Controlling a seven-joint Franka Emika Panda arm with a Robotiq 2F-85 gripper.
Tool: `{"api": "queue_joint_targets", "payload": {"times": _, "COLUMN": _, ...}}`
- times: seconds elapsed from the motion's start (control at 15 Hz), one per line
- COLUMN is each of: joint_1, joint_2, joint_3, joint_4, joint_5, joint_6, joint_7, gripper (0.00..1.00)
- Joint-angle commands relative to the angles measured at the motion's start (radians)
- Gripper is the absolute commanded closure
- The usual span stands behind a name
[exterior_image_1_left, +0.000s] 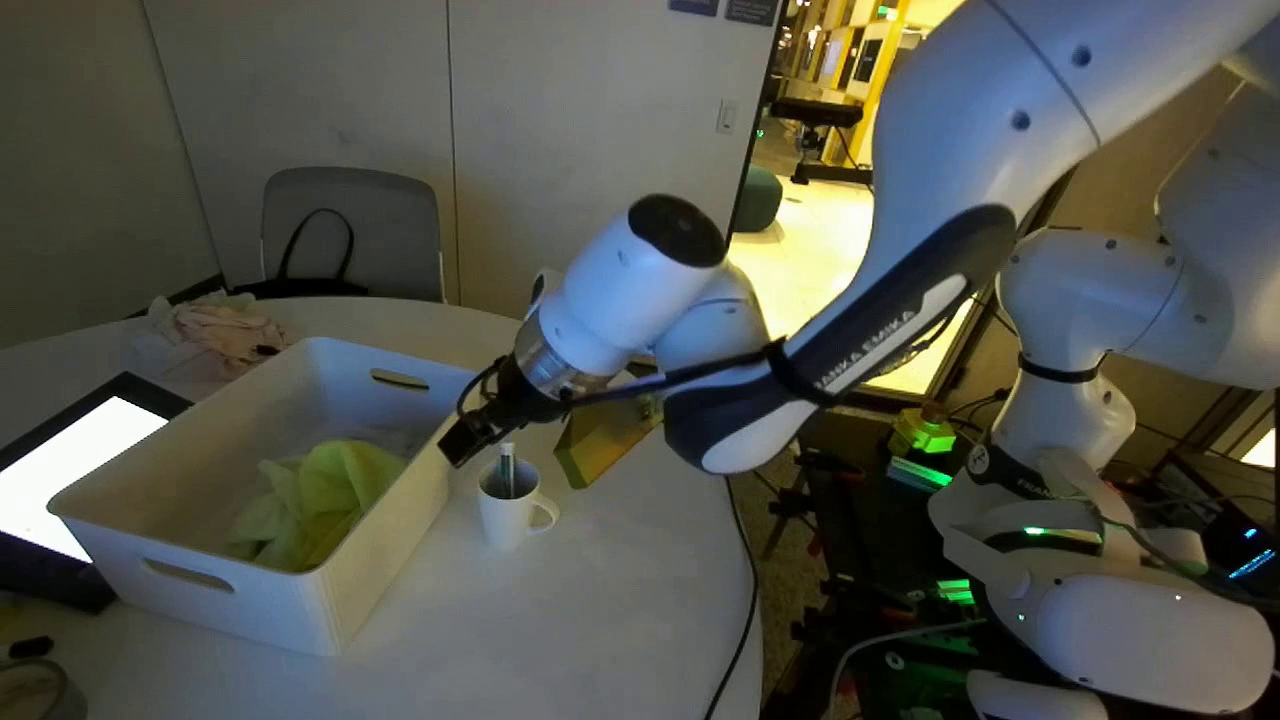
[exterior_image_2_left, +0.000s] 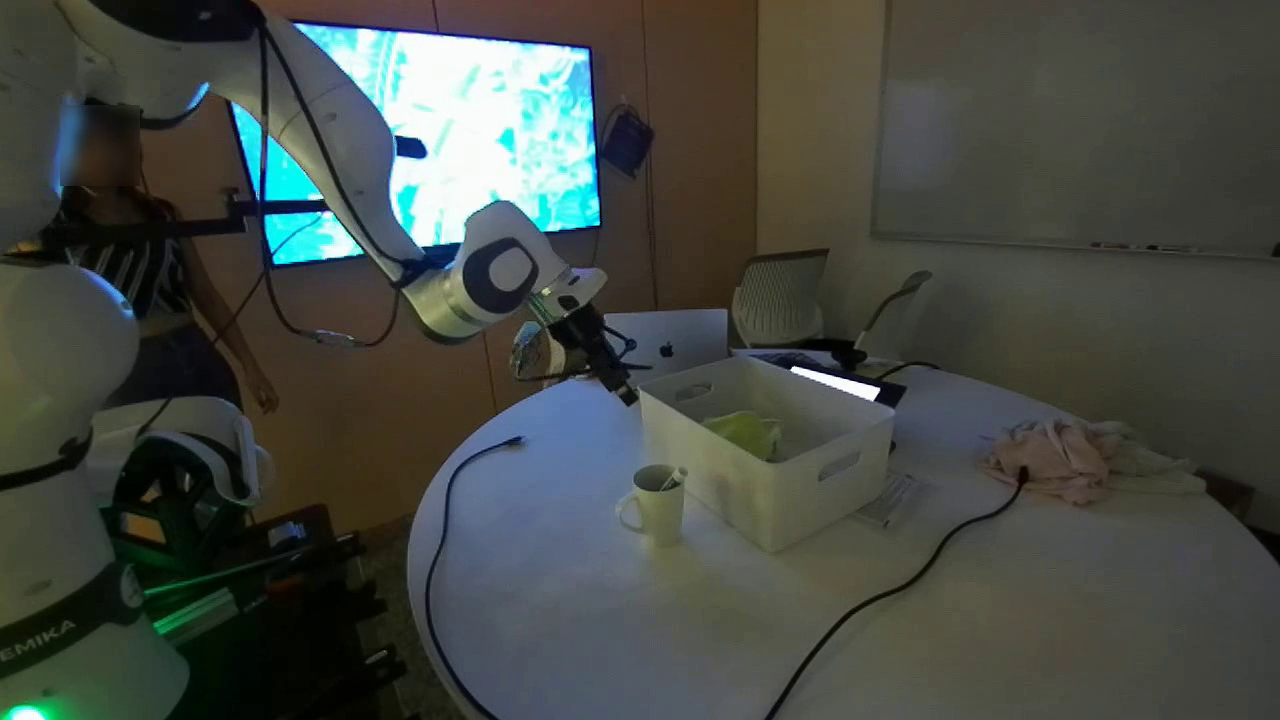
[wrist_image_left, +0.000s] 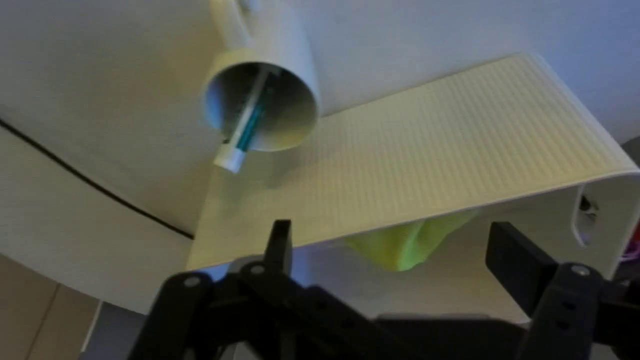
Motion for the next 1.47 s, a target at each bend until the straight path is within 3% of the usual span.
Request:
{"api": "queue_joint_targets", "payload": {"times": 0.0, "joint_1": 0.067, "joint_2": -0.191, "joint_3": -0.139, "joint_4": -0.054, "joint_5": -0.062, "joint_6": -0.285, "joint_7": -0.091, "gripper": 0.00}}
{"api": "queue_joint_targets", "payload": {"times": 0.2, "joint_1": 0.044, "joint_2": -0.316, "joint_3": -0.187, "joint_4": -0.019, "joint_5": -0.216, "joint_6": -0.556, "joint_7": -0.093, "gripper": 0.00}}
{"api": "queue_joint_targets", "payload": {"times": 0.27, "joint_1": 0.098, "joint_2": -0.332, "joint_3": -0.247, "joint_4": -0.005, "joint_5": -0.159, "joint_6": -0.644, "joint_7": -0.183, "gripper": 0.00}}
{"api": "queue_joint_targets", "payload": {"times": 0.4, "joint_1": 0.108, "joint_2": -0.406, "joint_3": -0.272, "joint_4": 0.030, "joint_5": -0.158, "joint_6": -0.805, "joint_7": -0.258, "gripper": 0.00}}
{"api": "queue_joint_targets", "payload": {"times": 0.73, "joint_1": 0.124, "joint_2": -0.578, "joint_3": -0.284, "joint_4": 0.172, "joint_5": -0.132, "joint_6": -1.207, "joint_7": -0.415, "gripper": 0.00}}
{"api": "queue_joint_targets", "payload": {"times": 0.8, "joint_1": -0.069, "joint_2": -0.628, "joint_3": -0.083, "joint_4": 0.208, "joint_5": -0.143, "joint_6": -1.290, "joint_7": -0.418, "gripper": 0.00}}
{"api": "queue_joint_targets", "payload": {"times": 0.87, "joint_1": -0.111, "joint_2": -0.649, "joint_3": -0.037, "joint_4": 0.245, "joint_5": -0.117, "joint_6": -1.371, "joint_7": -0.444, "gripper": 0.00}}
{"api": "queue_joint_targets", "payload": {"times": 1.07, "joint_1": -0.345, "joint_2": -0.699, "joint_3": 0.181, "joint_4": 0.375, "joint_5": -0.009, "joint_6": -1.615, "joint_7": -0.510, "gripper": 0.00}}
{"api": "queue_joint_targets", "payload": {"times": 1.2, "joint_1": -0.498, "joint_2": -0.697, "joint_3": 0.286, "joint_4": 0.454, "joint_5": 0.059, "joint_6": -1.721, "joint_7": -0.563, "gripper": 0.00}}
{"api": "queue_joint_targets", "payload": {"times": 1.27, "joint_1": -0.575, "joint_2": -0.698, "joint_3": 0.334, "joint_4": 0.481, "joint_5": 0.088, "joint_6": -1.744, "joint_7": -0.591, "gripper": 0.00}}
{"api": "queue_joint_targets", "payload": {"times": 1.33, "joint_1": -0.650, "joint_2": -0.692, "joint_3": 0.434, "joint_4": 0.417, "joint_5": 0.055, "joint_6": -1.685, "joint_7": -0.552, "gripper": 0.00}}
{"api": "queue_joint_targets", "payload": {"times": 1.4, "joint_1": -0.727, "joint_2": -0.698, "joint_3": 0.493, "joint_4": 0.434, "joint_5": 0.065, "joint_6": -1.700, "joint_7": -0.564, "gripper": 0.00}}
